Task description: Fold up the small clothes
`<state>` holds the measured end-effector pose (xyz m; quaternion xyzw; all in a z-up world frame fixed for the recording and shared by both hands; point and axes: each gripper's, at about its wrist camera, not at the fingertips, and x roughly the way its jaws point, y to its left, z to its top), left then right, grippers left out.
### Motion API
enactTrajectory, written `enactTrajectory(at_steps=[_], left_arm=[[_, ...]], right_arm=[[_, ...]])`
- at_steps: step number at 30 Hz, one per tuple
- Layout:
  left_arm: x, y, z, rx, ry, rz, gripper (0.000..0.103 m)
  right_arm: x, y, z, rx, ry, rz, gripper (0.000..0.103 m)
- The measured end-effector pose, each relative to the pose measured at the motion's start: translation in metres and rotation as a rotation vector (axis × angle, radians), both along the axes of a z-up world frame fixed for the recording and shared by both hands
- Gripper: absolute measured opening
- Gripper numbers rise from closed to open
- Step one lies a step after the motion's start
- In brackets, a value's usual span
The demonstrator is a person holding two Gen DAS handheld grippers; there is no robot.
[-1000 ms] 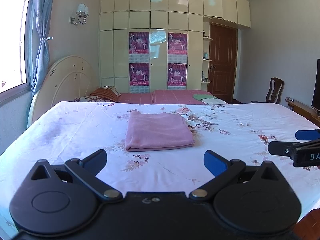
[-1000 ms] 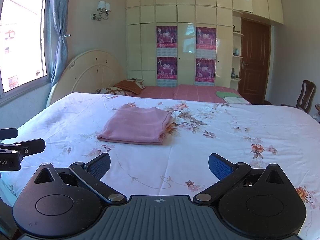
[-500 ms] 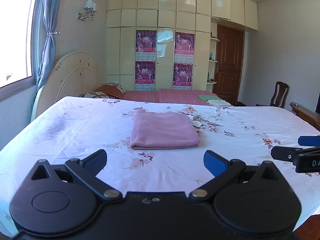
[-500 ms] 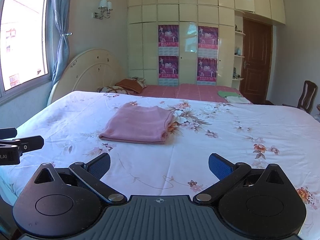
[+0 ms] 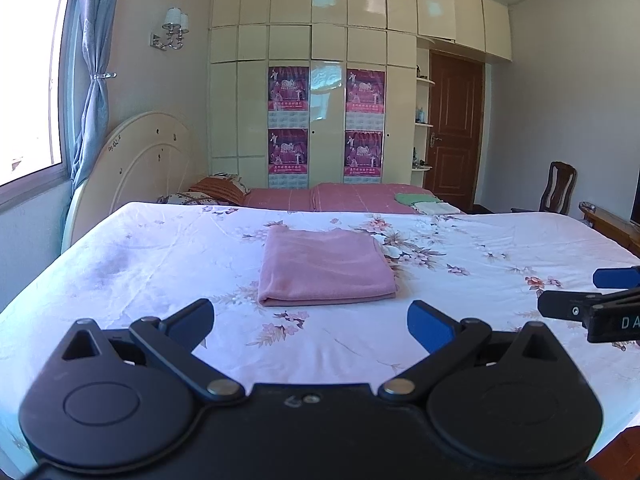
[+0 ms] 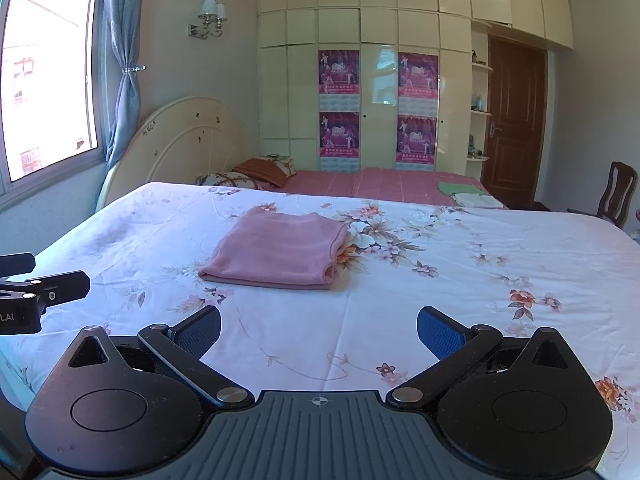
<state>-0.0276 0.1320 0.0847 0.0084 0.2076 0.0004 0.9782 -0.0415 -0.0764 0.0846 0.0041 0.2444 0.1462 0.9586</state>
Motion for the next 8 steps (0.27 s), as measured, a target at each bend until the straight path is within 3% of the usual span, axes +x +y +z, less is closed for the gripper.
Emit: enactTrajectory(at_steps=[8], left_arm=[[0.0029,-0.0038,0.0029,0.013,-0.013,-0.011,0.102]], right_arm=[[-0.0011,-0.0031,-0.0001,0.006,0.0,-0.001,0.103]])
